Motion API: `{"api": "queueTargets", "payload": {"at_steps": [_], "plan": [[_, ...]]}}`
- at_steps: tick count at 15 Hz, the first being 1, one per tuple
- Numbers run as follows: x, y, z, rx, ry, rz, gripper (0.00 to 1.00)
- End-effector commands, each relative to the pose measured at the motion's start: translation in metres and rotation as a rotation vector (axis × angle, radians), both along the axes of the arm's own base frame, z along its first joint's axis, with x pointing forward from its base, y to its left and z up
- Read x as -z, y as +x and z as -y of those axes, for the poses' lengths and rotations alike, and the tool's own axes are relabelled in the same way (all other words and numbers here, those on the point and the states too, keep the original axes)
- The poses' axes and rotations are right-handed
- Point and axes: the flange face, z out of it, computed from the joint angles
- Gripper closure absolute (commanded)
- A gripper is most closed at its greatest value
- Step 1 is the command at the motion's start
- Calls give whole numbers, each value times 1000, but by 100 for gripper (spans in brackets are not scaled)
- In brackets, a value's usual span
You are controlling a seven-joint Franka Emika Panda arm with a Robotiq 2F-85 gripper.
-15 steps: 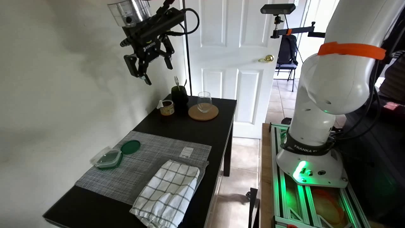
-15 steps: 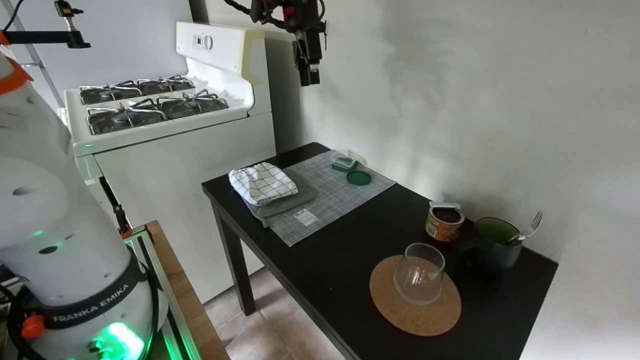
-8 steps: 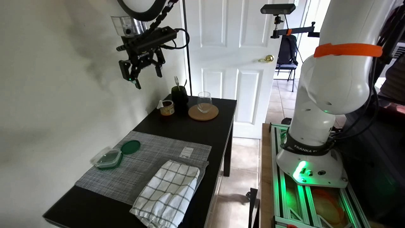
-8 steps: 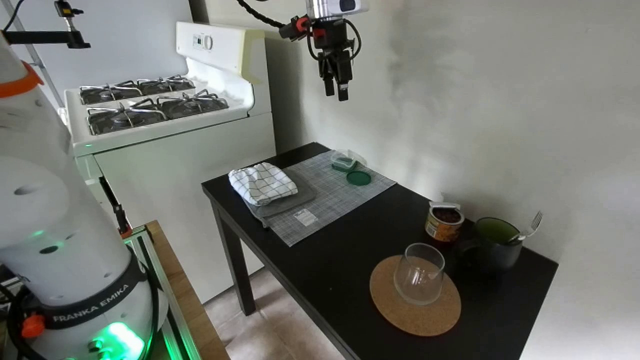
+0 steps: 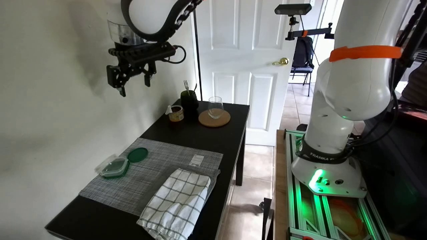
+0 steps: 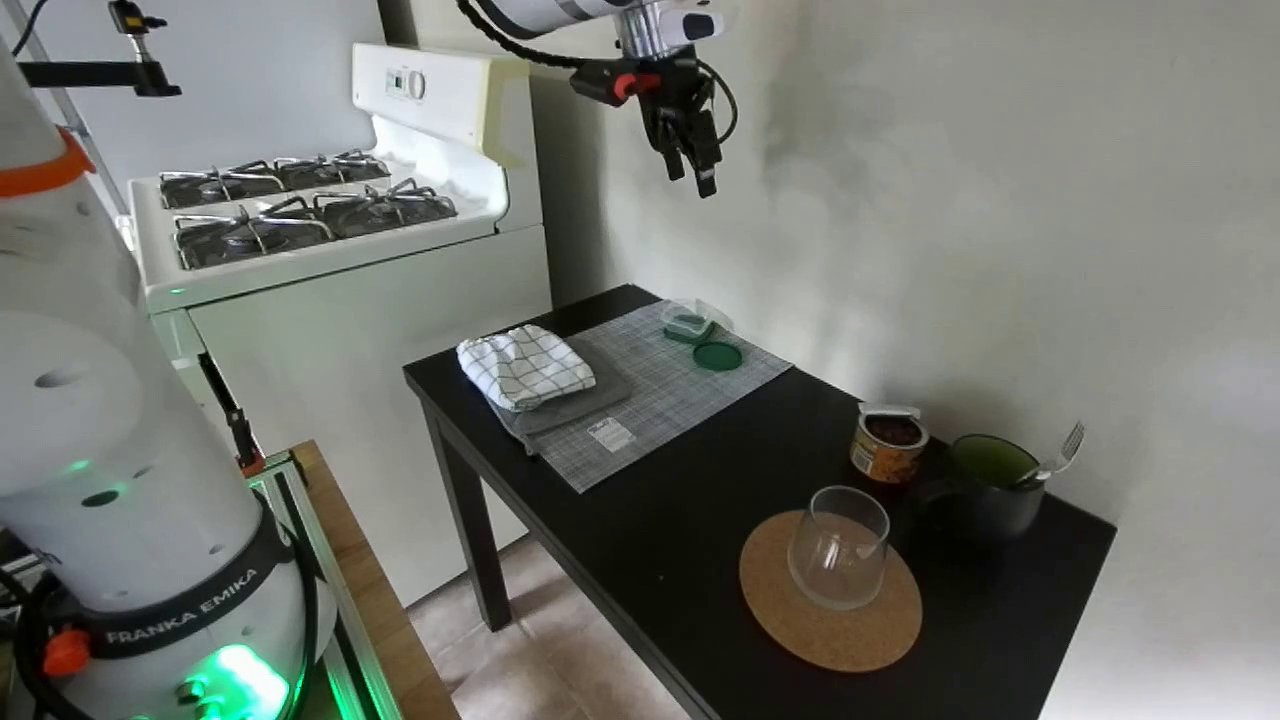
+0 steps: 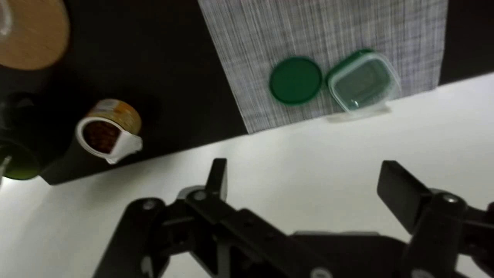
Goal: Move the clear bowl to the right.
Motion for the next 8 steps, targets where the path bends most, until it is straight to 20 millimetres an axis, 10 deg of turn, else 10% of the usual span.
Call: {"api": "queueTargets", "payload": {"at_steps": [1, 8], "plan": [[37, 23, -7, -54, 67, 138, 0], [157, 35, -33, -94, 256, 66, 0]]}}
